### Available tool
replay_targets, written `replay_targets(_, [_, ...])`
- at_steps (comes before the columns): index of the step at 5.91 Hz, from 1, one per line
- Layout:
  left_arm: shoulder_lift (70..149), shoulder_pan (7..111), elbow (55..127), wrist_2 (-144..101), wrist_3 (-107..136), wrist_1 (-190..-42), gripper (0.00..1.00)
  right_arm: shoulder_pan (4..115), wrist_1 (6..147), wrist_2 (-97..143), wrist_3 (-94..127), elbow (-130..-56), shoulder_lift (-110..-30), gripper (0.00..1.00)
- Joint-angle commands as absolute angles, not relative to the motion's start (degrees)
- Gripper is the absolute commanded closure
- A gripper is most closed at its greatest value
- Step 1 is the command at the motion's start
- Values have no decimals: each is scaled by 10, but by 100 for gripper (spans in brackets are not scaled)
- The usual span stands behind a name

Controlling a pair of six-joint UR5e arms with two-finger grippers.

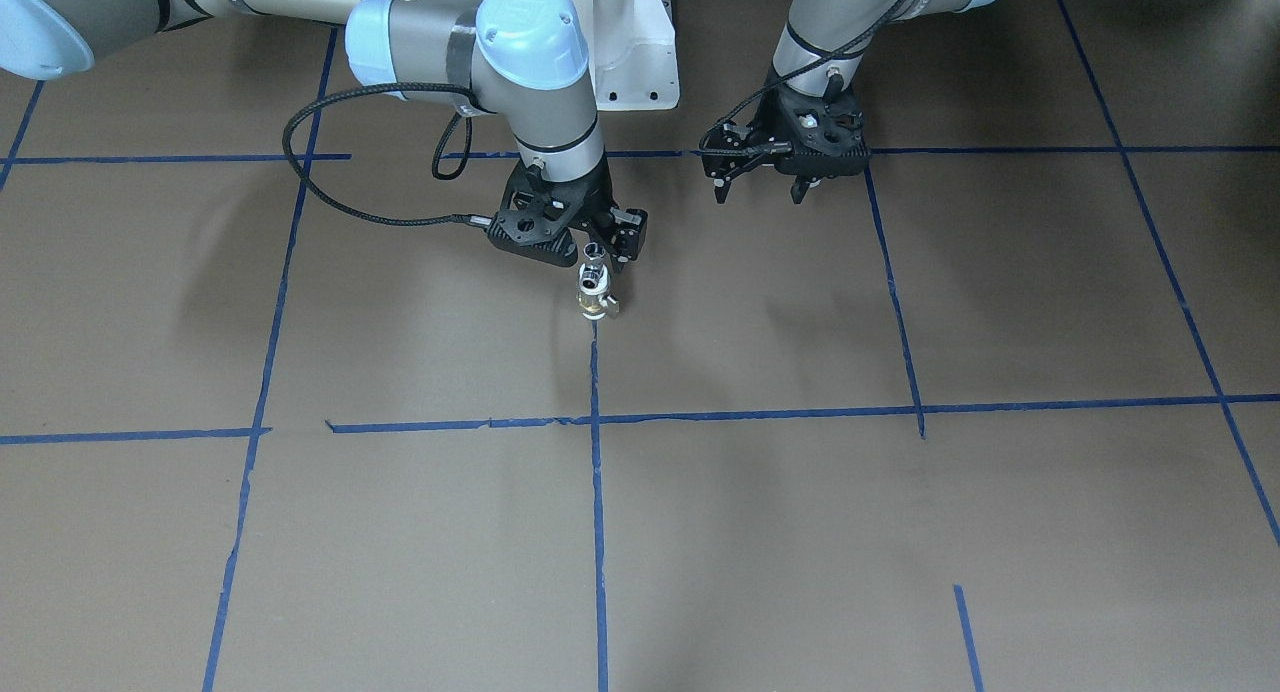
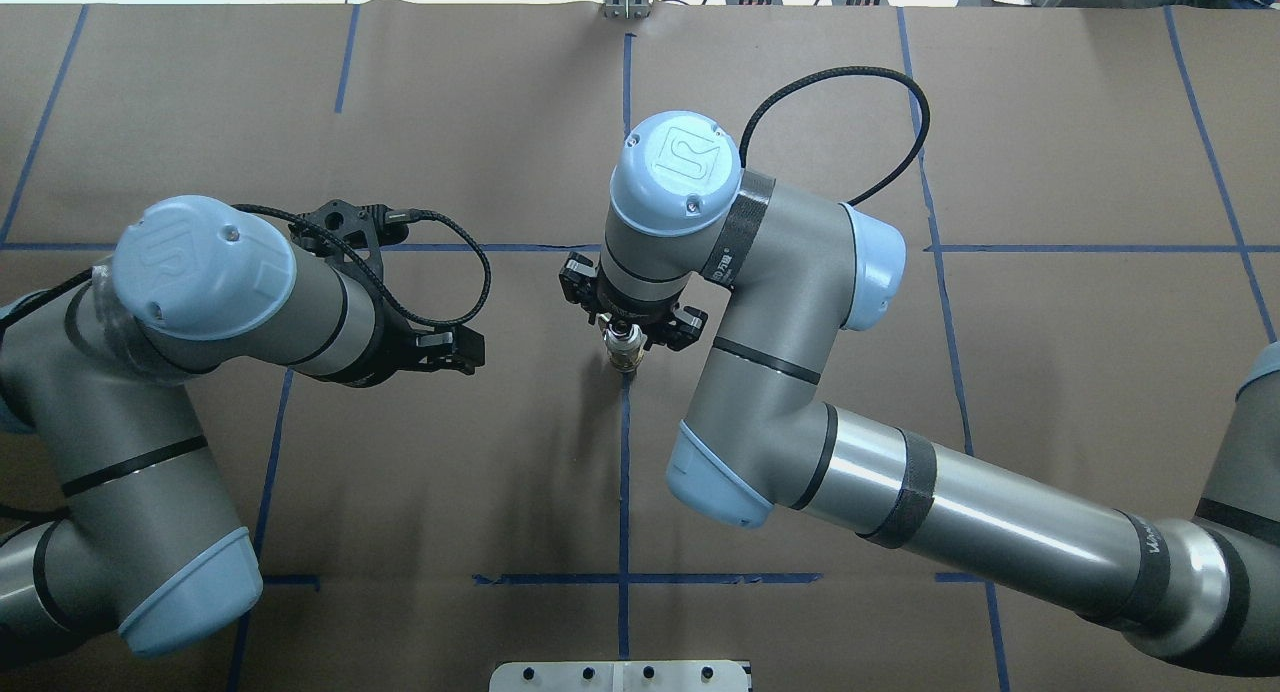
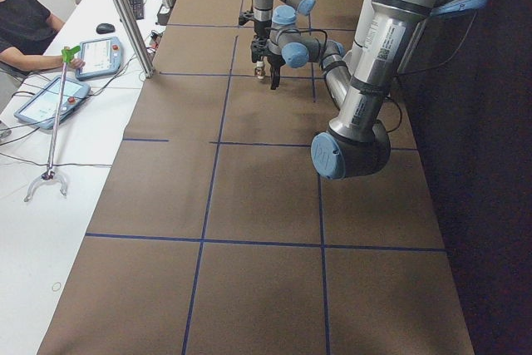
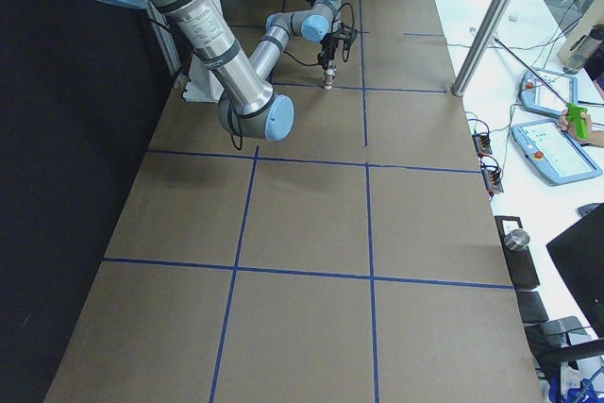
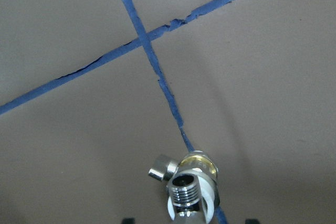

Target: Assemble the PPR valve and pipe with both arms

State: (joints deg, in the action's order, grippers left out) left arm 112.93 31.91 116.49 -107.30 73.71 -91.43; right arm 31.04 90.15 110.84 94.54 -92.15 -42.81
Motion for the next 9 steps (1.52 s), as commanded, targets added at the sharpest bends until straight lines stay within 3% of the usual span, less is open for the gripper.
replay_targets(1, [1114,327,1166,-1077,690,-915,0,335,922,1126,940,-1056,-511,0])
replay_targets(4, [1046,405,1166,-1154,549,-916,0,431,918,1203,758,-1236,-762,0])
replay_targets(6, [948,517,1174,-1249,366,-916,0,565,916,1268,497,-1252,-903,0])
replay_targets(9, [858,709,1124,-1341,57,-911,0,720,913,1303,206,-1207,-985,0])
